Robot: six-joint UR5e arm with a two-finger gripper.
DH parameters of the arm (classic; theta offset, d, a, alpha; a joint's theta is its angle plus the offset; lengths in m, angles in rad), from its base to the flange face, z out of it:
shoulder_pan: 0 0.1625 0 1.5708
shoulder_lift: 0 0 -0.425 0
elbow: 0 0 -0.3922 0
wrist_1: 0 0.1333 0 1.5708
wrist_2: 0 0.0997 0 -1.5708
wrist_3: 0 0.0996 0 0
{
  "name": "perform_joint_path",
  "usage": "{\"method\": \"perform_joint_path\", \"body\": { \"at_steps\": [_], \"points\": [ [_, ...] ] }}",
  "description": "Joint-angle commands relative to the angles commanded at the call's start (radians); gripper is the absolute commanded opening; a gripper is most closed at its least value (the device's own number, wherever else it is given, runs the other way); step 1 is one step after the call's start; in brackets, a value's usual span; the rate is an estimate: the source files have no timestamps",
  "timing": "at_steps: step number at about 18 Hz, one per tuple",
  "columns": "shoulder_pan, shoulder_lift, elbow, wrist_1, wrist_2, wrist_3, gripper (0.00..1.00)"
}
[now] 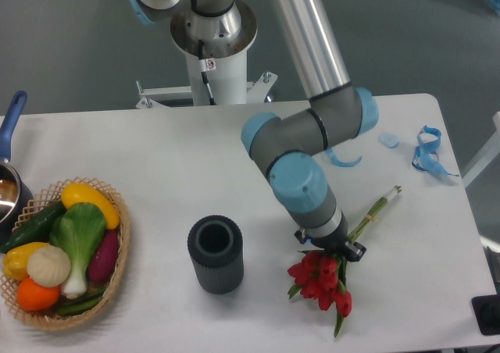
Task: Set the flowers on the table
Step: 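Lower the tulip bouquet onto the table beside the grey vase, then open the gripper and lift it away from the tulips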
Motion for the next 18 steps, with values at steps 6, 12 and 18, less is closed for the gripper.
{"method": "perform_joint_path", "body": {
  "at_steps": [6,12,18],
  "points": [
    [-0.003,0.07,0.002,0.017,-0.002,0.003,1.0],
    [0.038,0.207,0.098,-0.029,-0.012,0.003,1.0],
    [0.175,0.316,0.121,-0.165,-0.221,0.084,1.0]
  ]
}}
